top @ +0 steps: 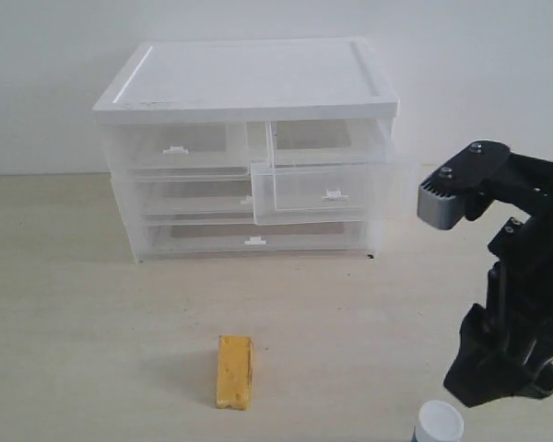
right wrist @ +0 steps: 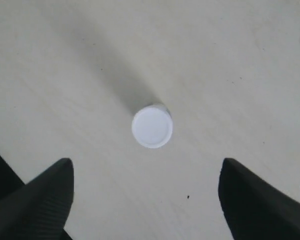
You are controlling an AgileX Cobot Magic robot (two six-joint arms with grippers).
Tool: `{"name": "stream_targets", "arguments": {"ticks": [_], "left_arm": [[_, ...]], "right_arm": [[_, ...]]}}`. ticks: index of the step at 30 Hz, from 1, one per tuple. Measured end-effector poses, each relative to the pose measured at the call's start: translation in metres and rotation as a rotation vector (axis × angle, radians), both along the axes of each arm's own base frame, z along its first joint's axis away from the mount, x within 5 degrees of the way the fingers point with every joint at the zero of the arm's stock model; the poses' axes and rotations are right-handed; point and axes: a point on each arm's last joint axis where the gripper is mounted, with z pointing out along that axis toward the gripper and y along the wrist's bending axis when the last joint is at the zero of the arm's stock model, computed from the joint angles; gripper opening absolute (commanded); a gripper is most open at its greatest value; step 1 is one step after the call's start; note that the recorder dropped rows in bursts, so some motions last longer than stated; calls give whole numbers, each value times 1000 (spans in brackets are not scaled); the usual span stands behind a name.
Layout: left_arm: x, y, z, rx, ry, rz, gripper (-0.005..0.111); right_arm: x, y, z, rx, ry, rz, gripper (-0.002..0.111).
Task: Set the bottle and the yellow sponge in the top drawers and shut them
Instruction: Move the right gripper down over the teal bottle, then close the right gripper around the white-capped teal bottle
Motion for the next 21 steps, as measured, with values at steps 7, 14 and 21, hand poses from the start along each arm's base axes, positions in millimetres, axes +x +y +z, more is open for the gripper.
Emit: {"name": "stream_targets", "arguments": {"ticks": [7, 14, 21], "left_arm": [[0, 0, 0, 0, 0, 0, 4], [0, 0, 0, 0, 0, 0, 4], [0, 0, 0, 0, 0, 0, 4]], "right_arm": [[4, 24, -26, -120, 59, 30, 73], [22, 37, -61, -150, 129, 5, 73], [21, 36, -91, -160, 136, -13, 73]]}}
